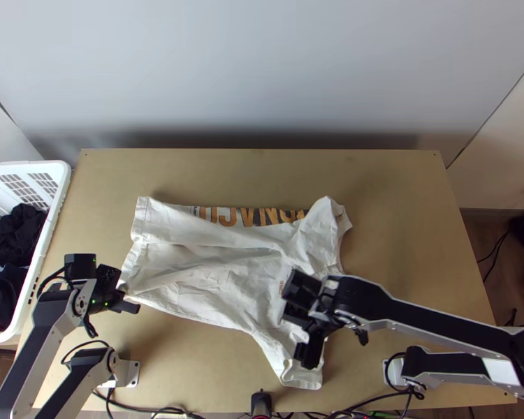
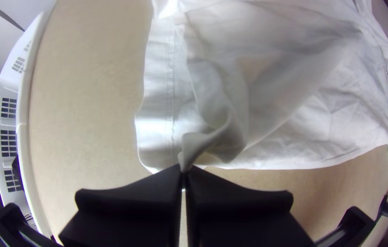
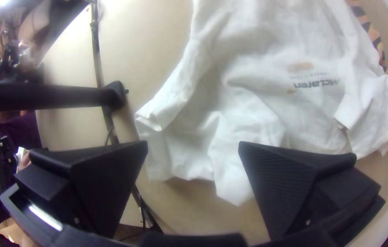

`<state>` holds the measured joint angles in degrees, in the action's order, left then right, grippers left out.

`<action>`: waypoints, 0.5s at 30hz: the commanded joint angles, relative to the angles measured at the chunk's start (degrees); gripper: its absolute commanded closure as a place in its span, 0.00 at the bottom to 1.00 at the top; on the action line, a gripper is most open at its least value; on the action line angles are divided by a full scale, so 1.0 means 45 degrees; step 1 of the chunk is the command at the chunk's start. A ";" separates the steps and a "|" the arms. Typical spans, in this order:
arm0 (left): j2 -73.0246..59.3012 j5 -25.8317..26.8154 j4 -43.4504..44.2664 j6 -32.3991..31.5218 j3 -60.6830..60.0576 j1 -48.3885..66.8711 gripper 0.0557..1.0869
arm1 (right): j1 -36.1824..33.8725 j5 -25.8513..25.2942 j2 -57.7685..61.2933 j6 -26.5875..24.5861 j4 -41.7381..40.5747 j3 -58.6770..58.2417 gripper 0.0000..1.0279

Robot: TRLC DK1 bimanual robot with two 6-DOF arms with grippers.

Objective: Fold the t-shirt

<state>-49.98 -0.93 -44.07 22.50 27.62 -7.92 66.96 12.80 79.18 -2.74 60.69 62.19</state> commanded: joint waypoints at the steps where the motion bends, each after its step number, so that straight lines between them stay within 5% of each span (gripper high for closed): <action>1: 0.0071 -0.0047 0.0009 -0.0059 0.0035 -0.0212 0.97 | 0.0862 0.0242 0.1077 0.0141 -0.0634 0.0242 0.10; 15: 0.0305 -0.0126 0.0029 -0.0098 0.0133 -0.0192 0.97 | 0.1409 0.0828 0.3128 0.0551 -0.1591 0.0378 0.11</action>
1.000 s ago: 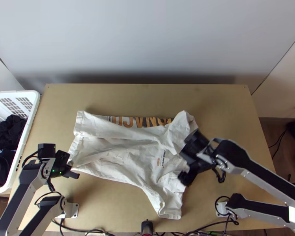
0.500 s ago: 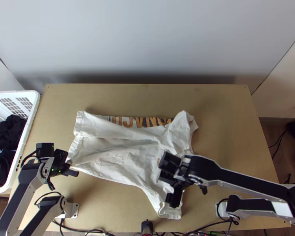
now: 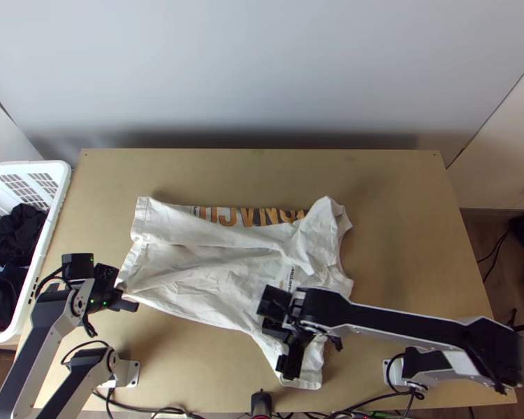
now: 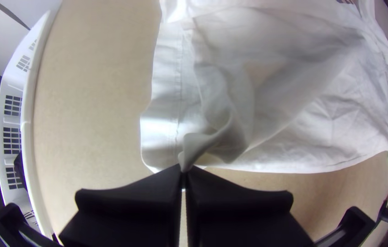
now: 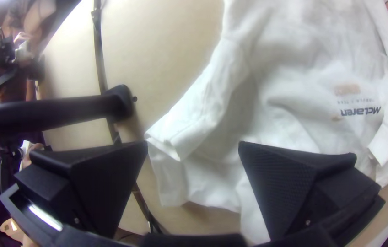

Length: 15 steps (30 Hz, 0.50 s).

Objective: Fold the t-shirt

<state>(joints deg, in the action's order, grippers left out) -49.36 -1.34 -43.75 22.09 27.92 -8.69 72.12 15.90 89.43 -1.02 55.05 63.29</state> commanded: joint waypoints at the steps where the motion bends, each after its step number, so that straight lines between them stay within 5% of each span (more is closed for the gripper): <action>1: 0.0189 -0.0033 -0.0064 -0.0006 0.0065 -0.0022 0.97 | 0.0283 0.0138 0.0908 0.0167 -0.0338 0.0135 0.11; 4: 0.0228 -0.0033 -0.0122 -0.0006 0.0104 -0.0022 0.97 | 0.0302 0.0158 0.0987 0.0187 -0.0455 0.0077 0.33; 9: 0.0228 -0.0033 -0.0122 -0.0006 0.0143 -0.0003 0.97 | 0.0185 0.0138 0.0772 0.0343 -0.1041 -0.0490 0.92; 15: 0.0208 -0.0033 -0.0122 -0.0006 0.0162 0.0036 0.97 | -0.0421 0.0119 0.0166 0.0753 -0.1041 -0.0841 0.97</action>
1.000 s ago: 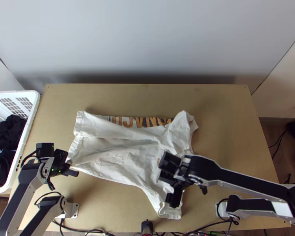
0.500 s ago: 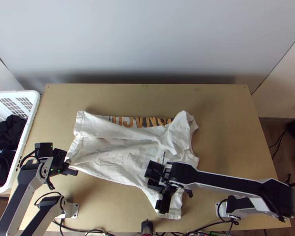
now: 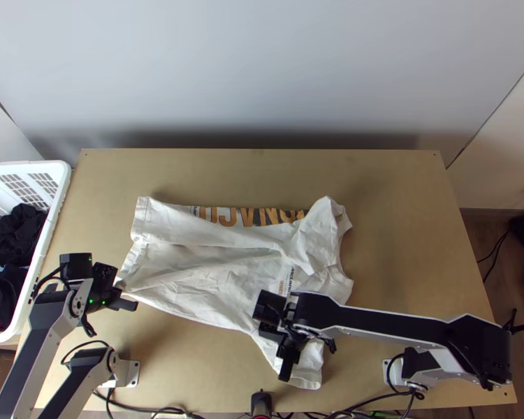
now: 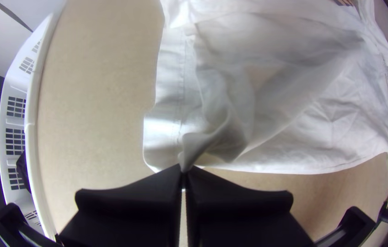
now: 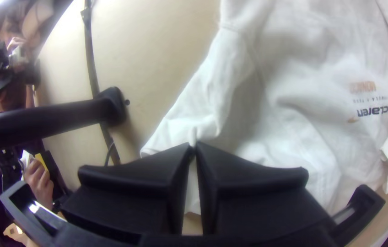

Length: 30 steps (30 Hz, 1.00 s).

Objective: Fold the t-shirt

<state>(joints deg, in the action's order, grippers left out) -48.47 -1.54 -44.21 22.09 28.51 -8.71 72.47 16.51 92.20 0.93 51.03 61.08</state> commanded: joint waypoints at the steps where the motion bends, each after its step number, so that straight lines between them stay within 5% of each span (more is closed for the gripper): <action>1: 0.0028 0.0010 -0.0040 -0.0006 0.0051 0.0041 0.97 | -0.0733 -0.0017 -0.0587 0.0360 -0.0050 -0.0311 0.97; 16: 0.0653 0.0030 -0.0802 -0.0084 0.0500 0.0139 0.97 | -0.4092 -0.0056 -0.2443 0.0106 0.1024 0.0880 0.97; 30: 0.1259 0.0030 -0.1915 -0.0084 0.1027 0.0002 0.97 | -0.5381 -0.0056 -0.2658 0.0126 0.1454 0.2208 0.97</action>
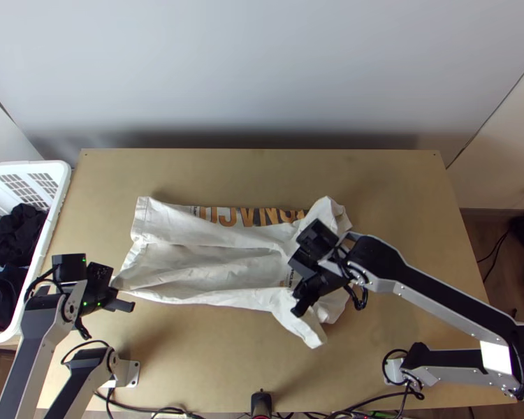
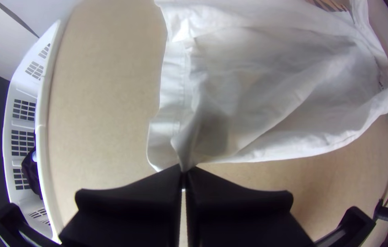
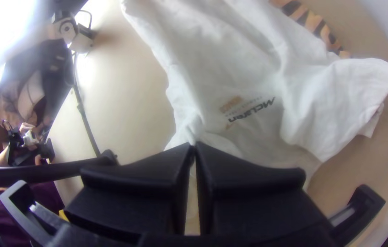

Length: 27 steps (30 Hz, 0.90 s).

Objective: Fold the t-shirt

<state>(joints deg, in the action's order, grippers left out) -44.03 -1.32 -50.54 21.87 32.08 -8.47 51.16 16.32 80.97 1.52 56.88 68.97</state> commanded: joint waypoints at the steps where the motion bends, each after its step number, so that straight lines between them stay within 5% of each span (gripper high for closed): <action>1: 0.0371 -0.0019 -0.0584 -0.0035 0.0255 -0.0051 0.97 | -0.0763 -0.0013 -0.0220 -0.0025 0.0172 0.0455 0.97; 12: 0.0820 0.0372 -0.0995 -0.0563 0.1505 0.0652 0.97 | -0.1544 -0.0013 -0.0317 -0.0162 0.0172 0.0884 0.97; 27: -0.2071 0.0352 0.0880 -0.0621 0.2833 0.1140 0.97 | -0.2852 -0.0013 0.1128 -0.0455 0.0152 0.2408 0.97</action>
<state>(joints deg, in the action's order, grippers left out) -47.29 0.38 -49.91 19.27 41.17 -4.25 41.39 16.32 83.26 -0.03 57.60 76.69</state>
